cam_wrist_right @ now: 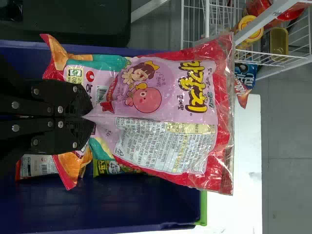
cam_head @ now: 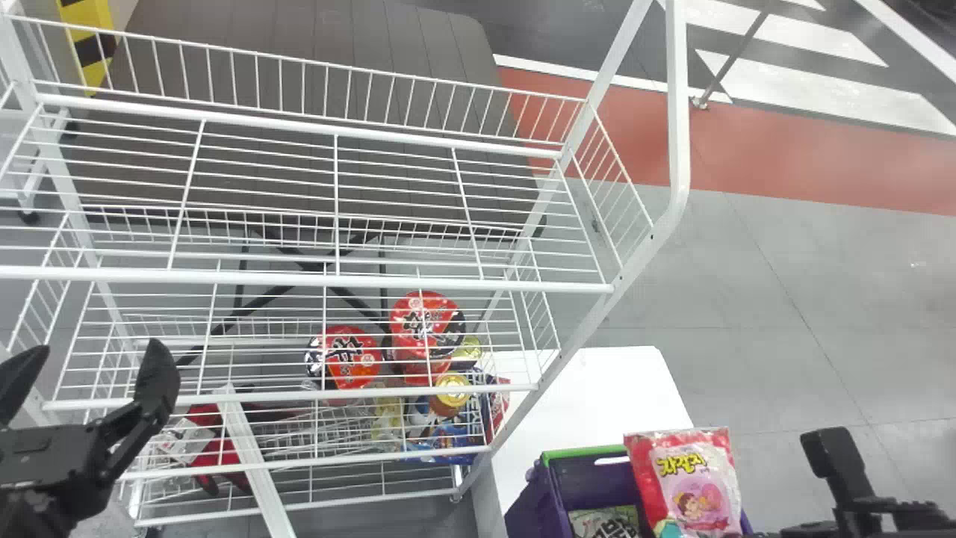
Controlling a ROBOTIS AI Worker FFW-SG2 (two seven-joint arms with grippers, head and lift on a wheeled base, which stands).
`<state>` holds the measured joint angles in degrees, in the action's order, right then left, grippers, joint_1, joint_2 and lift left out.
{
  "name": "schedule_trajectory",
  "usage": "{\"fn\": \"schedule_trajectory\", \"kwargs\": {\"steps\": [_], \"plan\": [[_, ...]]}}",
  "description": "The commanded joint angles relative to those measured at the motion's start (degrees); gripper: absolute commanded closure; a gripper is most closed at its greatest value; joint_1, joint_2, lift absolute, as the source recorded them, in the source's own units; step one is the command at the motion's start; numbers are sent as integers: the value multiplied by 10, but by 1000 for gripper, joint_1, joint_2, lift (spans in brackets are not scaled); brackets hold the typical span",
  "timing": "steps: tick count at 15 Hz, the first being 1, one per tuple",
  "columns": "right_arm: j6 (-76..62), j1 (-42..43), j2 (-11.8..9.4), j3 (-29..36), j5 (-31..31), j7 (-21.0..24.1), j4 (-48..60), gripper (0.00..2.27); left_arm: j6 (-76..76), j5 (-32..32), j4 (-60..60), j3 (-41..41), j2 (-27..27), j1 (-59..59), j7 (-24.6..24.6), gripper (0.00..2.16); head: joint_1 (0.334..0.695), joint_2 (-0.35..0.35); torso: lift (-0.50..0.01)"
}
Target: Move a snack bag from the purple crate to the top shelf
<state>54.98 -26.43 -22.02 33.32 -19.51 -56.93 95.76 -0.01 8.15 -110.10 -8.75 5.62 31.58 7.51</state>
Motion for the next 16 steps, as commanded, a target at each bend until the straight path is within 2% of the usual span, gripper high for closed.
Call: {"fn": "schedule_trajectory", "kwargs": {"steps": [1,16], "plan": [[0,2,0,-2,0,1,1,1642,3,-2,-6,0,1,3,1,137,695,-350,-79],[9,5,3,-9,-6,2,14,1642,16,-2,-15,7,1,2,2,134,695,-350,-19]]}}
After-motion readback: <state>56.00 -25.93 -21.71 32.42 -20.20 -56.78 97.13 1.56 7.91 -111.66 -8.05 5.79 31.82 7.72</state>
